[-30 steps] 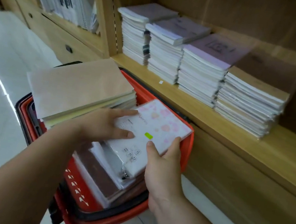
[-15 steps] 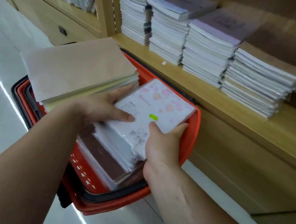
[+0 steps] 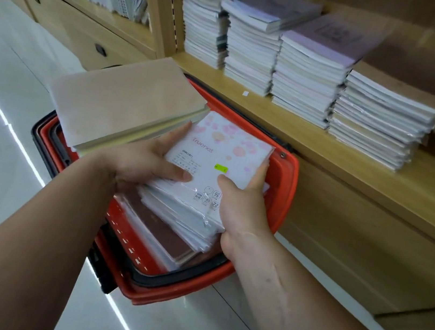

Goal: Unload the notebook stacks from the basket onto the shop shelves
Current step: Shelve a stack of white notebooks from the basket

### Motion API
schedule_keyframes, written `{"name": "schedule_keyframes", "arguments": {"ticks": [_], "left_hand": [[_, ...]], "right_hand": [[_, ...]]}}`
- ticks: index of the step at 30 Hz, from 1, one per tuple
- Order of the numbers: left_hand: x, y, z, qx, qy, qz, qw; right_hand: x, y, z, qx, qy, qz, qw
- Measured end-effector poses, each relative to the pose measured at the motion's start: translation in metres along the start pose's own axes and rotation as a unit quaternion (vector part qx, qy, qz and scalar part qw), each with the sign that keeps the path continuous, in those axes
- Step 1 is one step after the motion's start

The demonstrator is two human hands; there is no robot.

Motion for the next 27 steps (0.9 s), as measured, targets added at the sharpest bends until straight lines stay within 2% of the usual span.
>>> {"name": "schedule_keyframes", "arguments": {"ticks": [3, 7, 13, 17, 22, 27], "left_hand": [[-0.002, 0.005, 0.003, -0.043, 0.002, 0.021, 0.999], [-0.007, 0.015, 0.001, -0.084, 0.01, 0.035, 0.996], [0.0, 0.015, 0.003, -0.177, 0.011, 0.003, 0.984], [-0.001, 0.015, 0.002, -0.241, 0.023, 0.011, 0.97], [-0.01, 0.02, -0.006, -0.246, 0.046, 0.005, 0.968], [-0.031, 0.026, -0.035, -0.218, 0.11, -0.033, 0.969]], "right_hand": [[0.001, 0.001, -0.002, 0.035, 0.014, 0.023, 0.999], [0.001, 0.005, -0.002, 0.016, 0.015, 0.009, 1.0], [0.003, 0.003, 0.001, 0.026, 0.026, 0.021, 0.999], [0.005, -0.004, 0.005, 0.059, 0.022, 0.024, 0.998], [0.001, -0.004, 0.01, 0.094, 0.01, 0.045, 0.995], [-0.004, -0.01, 0.021, 0.147, -0.02, 0.07, 0.986]]}}
Point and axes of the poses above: each hand's wrist, its own x-axis towards the middle knuckle, its own y-axis out of the palm, z = x × y, the point moved 7 cm from there along x, towards the middle knuckle, and after that the axes turned 4 degrees about -x, right-handed, at the moved point
